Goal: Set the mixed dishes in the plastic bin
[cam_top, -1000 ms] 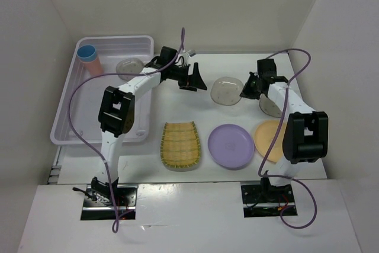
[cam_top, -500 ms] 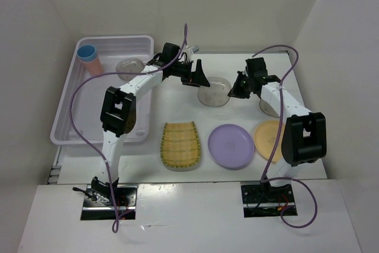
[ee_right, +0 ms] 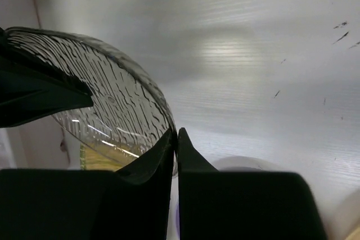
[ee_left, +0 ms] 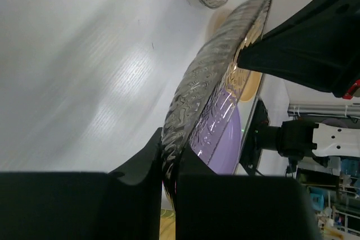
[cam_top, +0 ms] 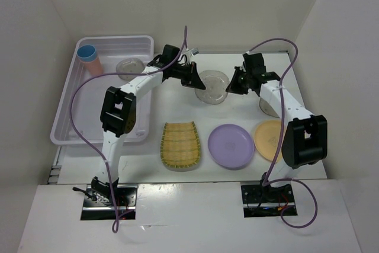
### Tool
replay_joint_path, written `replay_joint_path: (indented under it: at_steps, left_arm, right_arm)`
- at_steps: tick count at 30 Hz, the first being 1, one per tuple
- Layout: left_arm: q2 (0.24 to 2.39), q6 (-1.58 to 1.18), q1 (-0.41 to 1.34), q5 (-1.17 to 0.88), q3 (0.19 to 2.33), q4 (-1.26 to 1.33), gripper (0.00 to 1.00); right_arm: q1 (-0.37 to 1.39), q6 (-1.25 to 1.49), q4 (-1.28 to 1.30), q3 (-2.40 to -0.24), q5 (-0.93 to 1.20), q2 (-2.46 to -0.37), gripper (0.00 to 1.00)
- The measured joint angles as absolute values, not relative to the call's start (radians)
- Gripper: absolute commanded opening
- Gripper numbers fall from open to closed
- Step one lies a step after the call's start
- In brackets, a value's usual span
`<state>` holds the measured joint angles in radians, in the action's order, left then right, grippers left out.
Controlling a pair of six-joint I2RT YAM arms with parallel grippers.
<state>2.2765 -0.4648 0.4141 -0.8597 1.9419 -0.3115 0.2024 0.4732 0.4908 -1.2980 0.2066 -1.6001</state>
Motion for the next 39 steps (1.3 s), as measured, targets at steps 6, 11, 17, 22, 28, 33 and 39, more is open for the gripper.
replay_joint_path:
  at_steps: [6,11,17,22,28,33,39]
  left_arm:
    - [2.267,-0.509,0.407,-0.822,1.924,-0.278,0.00]
    - [2.181,-0.592,0.334,-0.700,1.847,-0.257,0.00]
    - [1.990,-0.714,0.076,-0.564,1.750,-0.144,0.00]
    - [1.921,-0.782,-0.080,-0.444,1.695,-0.065,0.00]
    - [1.892,-0.877,-0.105,-0.316,1.509,0.017,0.00]
    - [1.905,-0.923,-0.120,-0.252,1.460,0.025,0.00]
    - [1.933,-0.950,-0.137,-0.206,1.461,0.086,0.00]
  right_arm:
    - [0.208,0.490,0.493,-1.303,0.189,-1.608,0.62]
    - [0.195,0.497,0.486,-1.309,0.100,-1.601,0.74]
    - [0.008,0.499,0.485,-1.299,-0.025,-1.594,0.75]
    - [-0.157,0.496,0.493,-1.249,-0.114,-1.594,0.75]
    - [-0.237,0.495,0.511,-1.230,-0.196,-1.598,0.72]
    - [-0.271,0.489,0.519,-1.201,-0.234,-1.616,0.71]
    - [-0.302,0.493,0.542,-1.113,-0.256,-1.620,0.68]
